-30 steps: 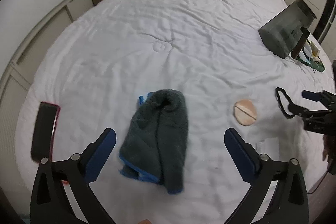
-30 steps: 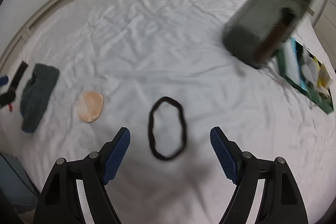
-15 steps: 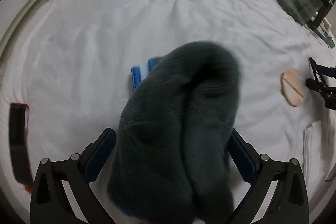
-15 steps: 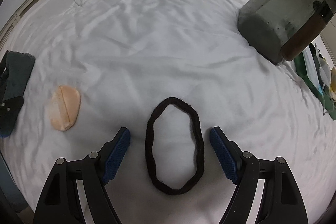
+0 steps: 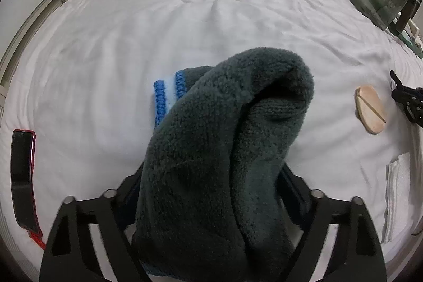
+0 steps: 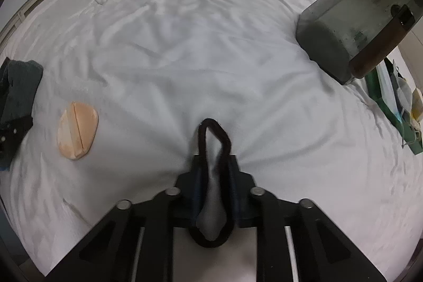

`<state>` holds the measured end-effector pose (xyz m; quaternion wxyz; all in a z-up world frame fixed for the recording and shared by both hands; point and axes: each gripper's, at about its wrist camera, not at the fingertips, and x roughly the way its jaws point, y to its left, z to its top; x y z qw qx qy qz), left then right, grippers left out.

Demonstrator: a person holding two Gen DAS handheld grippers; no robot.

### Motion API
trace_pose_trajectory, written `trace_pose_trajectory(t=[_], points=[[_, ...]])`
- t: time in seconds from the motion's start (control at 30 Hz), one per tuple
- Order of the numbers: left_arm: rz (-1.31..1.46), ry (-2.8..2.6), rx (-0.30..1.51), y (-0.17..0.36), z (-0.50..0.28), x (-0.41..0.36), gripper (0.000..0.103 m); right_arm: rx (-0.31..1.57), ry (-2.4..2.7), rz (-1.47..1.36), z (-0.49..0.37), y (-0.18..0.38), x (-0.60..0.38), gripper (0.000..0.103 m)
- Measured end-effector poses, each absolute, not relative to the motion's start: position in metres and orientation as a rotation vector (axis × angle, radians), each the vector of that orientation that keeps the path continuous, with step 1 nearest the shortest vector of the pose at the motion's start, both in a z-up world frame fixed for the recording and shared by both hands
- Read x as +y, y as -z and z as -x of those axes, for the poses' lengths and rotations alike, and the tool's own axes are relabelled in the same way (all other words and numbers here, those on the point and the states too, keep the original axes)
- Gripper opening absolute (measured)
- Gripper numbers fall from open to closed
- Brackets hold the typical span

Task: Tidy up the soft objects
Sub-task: 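Grasp the dark grey towel with the left tool while the right tool grasps the hair tie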

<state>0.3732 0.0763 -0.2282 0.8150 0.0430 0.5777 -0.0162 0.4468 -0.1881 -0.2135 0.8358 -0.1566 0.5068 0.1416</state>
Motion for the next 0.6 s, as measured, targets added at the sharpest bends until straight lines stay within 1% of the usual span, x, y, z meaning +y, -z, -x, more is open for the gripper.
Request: trace_pose_trajectory(t=[0.03, 0.07, 0.1, 0.13, 0.17, 0.23, 0.3, 0.4, 0.6], points=[[-0.094, 0.031, 1.23, 0.227, -0.372, 0.074, 0.067, 1.072, -0.3, 0.333, -0.445, 0.213, -0.188, 0.008], [-0.096, 0.027, 1.227, 0.226, -0.372, 0.073, 0.063, 1.073, -0.302, 0.33, -0.443, 0.212, -0.188, 0.007], [-0.098, 0.022, 1.224, 0.225, -0.37, 0.071, 0.054, 1.074, -0.303, 0.328, -0.443, 0.212, -0.189, 0.006], [-0.105, 0.01, 1.223, 0.223, -0.369, 0.069, 0.049, 1.073, -0.303, 0.322, -0.441, 0.211, -0.19, 0.006], [-0.104, 0.006, 1.221, 0.221, -0.375, 0.064, 0.047, 1.074, -0.304, 0.316, -0.441, 0.21, -0.191, 0.006], [-0.093, -0.004, 1.223, 0.219, -0.376, 0.064, 0.037, 1.071, -0.304, 0.307, -0.44, 0.208, -0.194, 0.005], [-0.091, -0.019, 1.214, 0.213, -0.374, 0.06, 0.031, 1.067, -0.31, 0.3, -0.438, 0.205, -0.197, 0.005], [-0.107, -0.034, 1.187, 0.202, -0.37, 0.052, 0.027, 1.057, -0.318, 0.295, -0.434, 0.199, -0.202, 0.004], [-0.127, -0.054, 1.113, 0.165, -0.371, 0.038, 0.027, 1.046, -0.343, 0.235, -0.426, 0.184, -0.222, 0.004]])
